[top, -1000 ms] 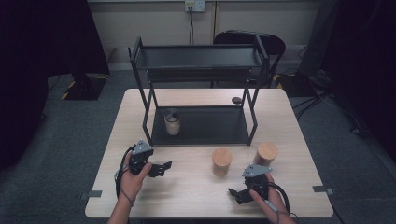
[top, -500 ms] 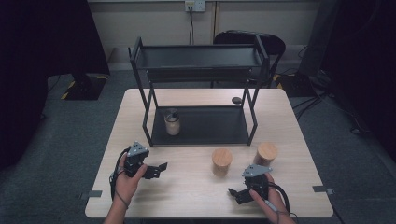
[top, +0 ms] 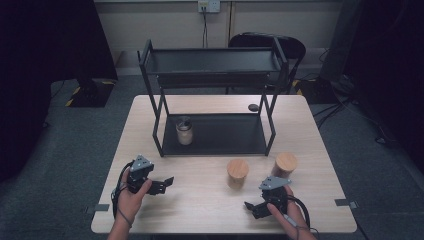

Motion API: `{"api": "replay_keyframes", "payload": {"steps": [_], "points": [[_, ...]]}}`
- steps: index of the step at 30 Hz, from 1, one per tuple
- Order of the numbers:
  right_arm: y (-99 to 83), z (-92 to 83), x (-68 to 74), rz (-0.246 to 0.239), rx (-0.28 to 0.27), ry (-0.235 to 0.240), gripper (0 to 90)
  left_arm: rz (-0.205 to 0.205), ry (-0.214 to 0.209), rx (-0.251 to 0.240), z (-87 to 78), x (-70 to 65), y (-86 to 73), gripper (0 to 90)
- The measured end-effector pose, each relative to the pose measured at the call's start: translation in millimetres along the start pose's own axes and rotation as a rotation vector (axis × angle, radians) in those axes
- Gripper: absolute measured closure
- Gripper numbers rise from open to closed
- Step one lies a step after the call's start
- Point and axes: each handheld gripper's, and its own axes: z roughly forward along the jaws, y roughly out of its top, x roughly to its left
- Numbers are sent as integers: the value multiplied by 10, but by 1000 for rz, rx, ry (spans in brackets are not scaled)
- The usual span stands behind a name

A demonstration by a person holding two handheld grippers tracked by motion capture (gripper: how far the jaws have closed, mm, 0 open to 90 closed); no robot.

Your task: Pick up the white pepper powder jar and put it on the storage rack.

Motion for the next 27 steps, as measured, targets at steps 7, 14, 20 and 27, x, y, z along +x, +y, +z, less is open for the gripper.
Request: {"api": "replay_keyframes", "payload": {"steps": [7,14,20,27], "points": [[0,0,0,0,0,0,0,6,10,15,-13,22,-51,35],[0,0,0,0,0,0,0,13,15,33,-26,45,-125,35],[0,0,0,0,0,0,0,5,21,39,-27,68,-172,35],[0,0,0,0,0,0,0,8,22,53,-32,87,-241,35]]}}
